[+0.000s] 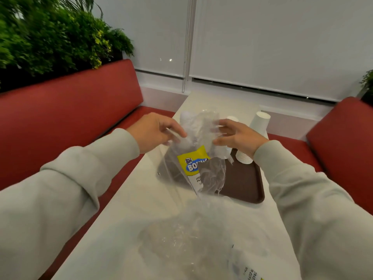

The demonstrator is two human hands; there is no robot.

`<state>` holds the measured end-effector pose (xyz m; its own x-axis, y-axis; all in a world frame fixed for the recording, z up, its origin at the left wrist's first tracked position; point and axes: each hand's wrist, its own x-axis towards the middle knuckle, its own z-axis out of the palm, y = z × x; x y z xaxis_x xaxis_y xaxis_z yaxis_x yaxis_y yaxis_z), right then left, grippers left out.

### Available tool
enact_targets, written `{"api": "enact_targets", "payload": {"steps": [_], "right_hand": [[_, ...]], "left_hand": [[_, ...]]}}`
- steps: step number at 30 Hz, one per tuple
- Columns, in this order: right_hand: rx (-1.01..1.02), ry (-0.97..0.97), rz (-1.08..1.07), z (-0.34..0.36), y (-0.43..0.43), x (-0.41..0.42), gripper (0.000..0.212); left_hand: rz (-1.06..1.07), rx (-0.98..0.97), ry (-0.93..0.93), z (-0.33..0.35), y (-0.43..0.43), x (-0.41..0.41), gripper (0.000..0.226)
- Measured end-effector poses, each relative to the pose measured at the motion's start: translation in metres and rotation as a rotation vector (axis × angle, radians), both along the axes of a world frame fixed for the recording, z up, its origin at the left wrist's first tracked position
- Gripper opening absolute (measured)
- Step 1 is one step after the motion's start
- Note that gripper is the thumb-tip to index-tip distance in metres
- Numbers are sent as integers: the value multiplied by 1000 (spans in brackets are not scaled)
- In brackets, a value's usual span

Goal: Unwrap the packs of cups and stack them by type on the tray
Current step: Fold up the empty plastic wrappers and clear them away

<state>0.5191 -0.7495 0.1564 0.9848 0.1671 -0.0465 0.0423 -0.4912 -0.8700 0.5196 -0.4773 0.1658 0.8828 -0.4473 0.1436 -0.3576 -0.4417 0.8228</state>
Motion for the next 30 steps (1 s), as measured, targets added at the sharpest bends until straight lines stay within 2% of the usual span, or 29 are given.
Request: {"api": "enact_targets", "payload": {"steps": [4,6,8,11,14,17,22,28,30], "right_hand": [[108,12,-12,-4,7,-5,17],[243,11,-52,-6,6,-8,10],[351,38,-71,-6,2,-11,8],[461,71,-107,-8,-5,-15,9],[591,94,-155,-9,-8,-21,12],[674,107,-179,-13,-9,-25,11],[762,107,-195,-21,-3,-30,9],[740,180,-171,-37,-6,-43,10],[664,253,-99,-41,-11,-49,22]], "left_hand": [[-10,-20,-40,15,0,3,39],[46,-94,-22,15,6,6,48],[92,-233,61,12,13,7,68],[125,-498,277,-8,24,5,80],[61,-487,428,-40,24,1,91],[25,-452,491,-57,10,-4,70],[56,-522,534,-57,-21,-14,37],[126,-486,532,-58,-27,-17,23],[127,-463,550,-58,-26,-19,22]]}}
